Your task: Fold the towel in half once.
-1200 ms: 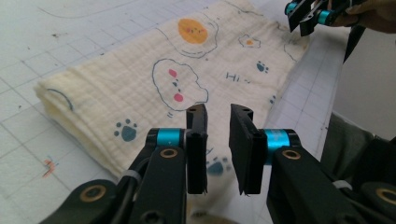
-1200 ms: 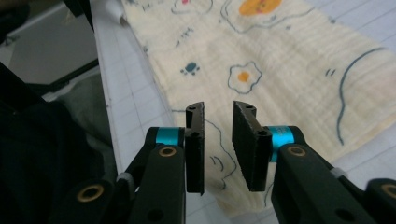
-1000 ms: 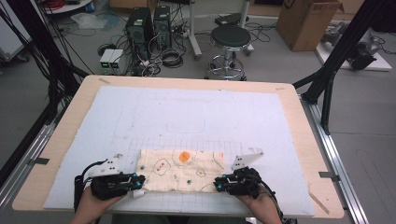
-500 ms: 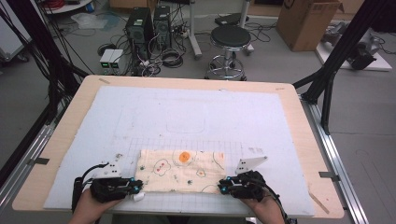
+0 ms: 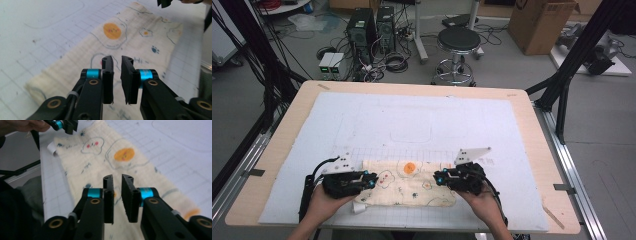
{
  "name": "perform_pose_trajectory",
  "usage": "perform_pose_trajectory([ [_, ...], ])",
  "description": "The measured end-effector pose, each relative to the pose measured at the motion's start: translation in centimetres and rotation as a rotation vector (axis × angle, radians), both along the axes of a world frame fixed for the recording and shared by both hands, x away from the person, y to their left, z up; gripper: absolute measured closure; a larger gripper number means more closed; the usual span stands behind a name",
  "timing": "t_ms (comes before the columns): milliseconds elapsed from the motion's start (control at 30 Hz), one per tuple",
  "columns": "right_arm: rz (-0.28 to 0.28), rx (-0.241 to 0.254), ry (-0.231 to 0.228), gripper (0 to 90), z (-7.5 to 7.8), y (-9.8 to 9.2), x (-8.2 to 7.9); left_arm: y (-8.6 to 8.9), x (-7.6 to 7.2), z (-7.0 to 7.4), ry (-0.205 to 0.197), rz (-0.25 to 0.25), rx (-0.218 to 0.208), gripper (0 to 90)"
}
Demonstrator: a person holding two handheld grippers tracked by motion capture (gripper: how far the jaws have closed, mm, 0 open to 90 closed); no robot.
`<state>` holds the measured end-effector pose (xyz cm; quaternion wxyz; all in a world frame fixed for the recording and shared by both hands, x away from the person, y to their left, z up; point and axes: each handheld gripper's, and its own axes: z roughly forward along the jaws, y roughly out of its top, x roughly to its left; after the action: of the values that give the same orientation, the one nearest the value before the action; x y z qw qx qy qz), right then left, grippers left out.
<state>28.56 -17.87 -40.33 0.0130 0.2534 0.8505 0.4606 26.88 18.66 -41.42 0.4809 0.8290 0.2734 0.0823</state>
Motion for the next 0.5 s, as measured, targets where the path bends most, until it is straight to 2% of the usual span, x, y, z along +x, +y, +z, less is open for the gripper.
perform_pose_trajectory([
  [67,0.005,0.011,0.001,88.3,0.1,0.9,1.0,-0.7,1.0,0.0,0.010,0.003,-0.014,85.5],
  [200,0.006,0.008,0.005,89.2,-0.3,3.0,3.0,-2.1,2.7,-0.3,0.011,0.029,-0.005,87.7],
  [267,0.005,-0.041,0.006,89.2,-0.8,4.1,3.9,-2.7,3.5,-0.6,0.015,0.039,0.025,87.7],
  [333,-0.001,-0.059,0.019,89.1,-1.4,4.8,4.8,-3.2,4.1,-1.0,0.019,0.042,0.066,87.7],
  [433,-0.024,-0.076,0.033,89.2,-2.2,5.4,5.6,-3.7,4.8,-1.7,0.026,0.059,0.105,88.2],
  [500,-0.039,-0.108,0.037,89.2,-2.7,5.7,5.9,-3.8,5.1,-2.0,0.043,0.071,0.125,88.5],
])
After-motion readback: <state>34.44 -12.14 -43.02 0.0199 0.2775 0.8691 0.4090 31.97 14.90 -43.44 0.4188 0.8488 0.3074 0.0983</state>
